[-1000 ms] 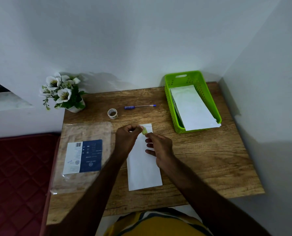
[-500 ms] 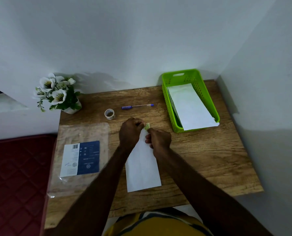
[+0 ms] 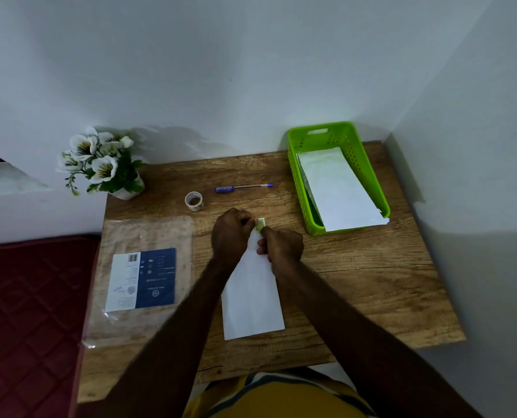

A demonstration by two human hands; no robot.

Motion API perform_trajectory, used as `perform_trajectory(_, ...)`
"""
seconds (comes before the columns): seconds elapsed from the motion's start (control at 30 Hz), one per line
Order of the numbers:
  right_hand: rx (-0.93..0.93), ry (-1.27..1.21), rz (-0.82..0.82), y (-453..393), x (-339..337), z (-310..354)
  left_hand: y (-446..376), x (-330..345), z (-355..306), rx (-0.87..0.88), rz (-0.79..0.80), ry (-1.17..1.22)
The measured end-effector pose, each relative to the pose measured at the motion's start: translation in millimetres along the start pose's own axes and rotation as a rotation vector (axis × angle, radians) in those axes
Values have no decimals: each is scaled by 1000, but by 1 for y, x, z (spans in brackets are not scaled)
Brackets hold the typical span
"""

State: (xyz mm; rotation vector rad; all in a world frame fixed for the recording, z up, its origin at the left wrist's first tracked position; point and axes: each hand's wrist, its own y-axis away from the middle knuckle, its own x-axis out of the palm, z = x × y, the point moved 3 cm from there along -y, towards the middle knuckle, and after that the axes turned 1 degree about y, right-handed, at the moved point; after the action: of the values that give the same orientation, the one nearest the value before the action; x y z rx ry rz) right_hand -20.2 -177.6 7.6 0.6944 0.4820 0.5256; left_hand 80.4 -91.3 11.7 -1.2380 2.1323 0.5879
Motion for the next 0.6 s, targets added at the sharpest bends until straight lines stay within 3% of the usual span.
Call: perform_trajectory(0.6,29,4,36,-9,3,1,0,1,-2,-18,-10,10)
